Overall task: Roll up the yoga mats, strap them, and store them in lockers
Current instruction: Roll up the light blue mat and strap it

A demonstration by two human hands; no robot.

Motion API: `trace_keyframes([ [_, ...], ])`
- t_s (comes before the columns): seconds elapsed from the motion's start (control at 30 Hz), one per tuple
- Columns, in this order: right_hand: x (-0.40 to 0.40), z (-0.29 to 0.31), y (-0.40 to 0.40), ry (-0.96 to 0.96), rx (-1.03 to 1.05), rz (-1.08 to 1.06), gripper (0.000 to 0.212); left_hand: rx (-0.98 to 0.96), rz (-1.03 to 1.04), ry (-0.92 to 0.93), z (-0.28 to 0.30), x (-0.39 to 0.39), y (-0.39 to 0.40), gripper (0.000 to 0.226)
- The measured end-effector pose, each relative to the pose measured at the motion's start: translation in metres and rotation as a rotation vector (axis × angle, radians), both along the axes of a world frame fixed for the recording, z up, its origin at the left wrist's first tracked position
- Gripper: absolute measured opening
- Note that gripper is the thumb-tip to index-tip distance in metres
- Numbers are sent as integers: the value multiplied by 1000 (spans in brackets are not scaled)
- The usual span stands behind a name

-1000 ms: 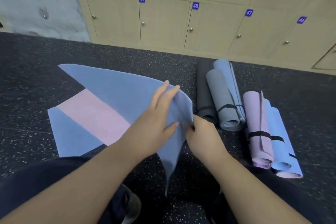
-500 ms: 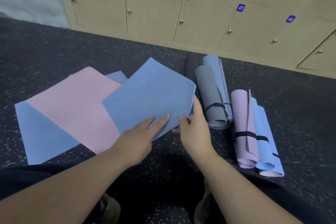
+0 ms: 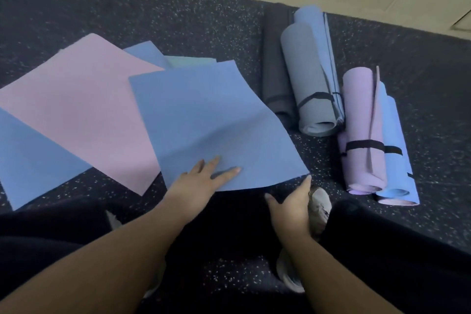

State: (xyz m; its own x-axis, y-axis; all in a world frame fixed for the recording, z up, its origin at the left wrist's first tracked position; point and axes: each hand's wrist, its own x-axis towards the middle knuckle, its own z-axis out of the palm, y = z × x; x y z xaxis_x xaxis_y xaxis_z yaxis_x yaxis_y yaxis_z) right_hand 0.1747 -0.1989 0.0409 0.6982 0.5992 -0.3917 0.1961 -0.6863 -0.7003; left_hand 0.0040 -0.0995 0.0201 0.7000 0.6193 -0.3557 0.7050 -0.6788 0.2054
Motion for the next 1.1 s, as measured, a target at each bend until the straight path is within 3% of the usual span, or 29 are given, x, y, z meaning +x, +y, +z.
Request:
trace_keyframes([
  [0.17, 11, -43, 0, -715, -151, 342, 101, -170, 16, -97, -30, 29, -18, 81],
  [0.27, 19, -59, 10, -812, -91, 291, 93, -138, -11, -184, -51, 37, -31, 69],
  [0.37, 31, -57, 23, -842, 36, 282, 87, -122, 11, -160, -68, 36, -37, 73],
  [0.47, 36, -52, 34, -978, 78, 451, 97, -211, 44, -53, -71, 29, -39, 86],
  [0.57, 33, -47, 40, -1116, 148, 659, 79, -283, 101, -50, -73, 24, -40, 93],
  [0.67, 32, -49, 34, -1071, 136, 751, 52, -330, 161, -1, -73, 24, -44, 91],
  [0.73, 36, -51, 28, -1042, -34, 764, 36, -321, 243, 1, -72, 26, -42, 84],
  [0.87, 42, -52, 19, -846, -463, 756, 32, -294, 443, -123, -68, 28, -21, 67],
  [0.97, 29, -58, 11, -596, -577, 737, 39, -127, 498, -211, -50, 34, 1, 75],
  [1.1, -1, -67, 11, -208, -479, 589, 36, 290, 273, -380, -34, 28, 16, 67],
])
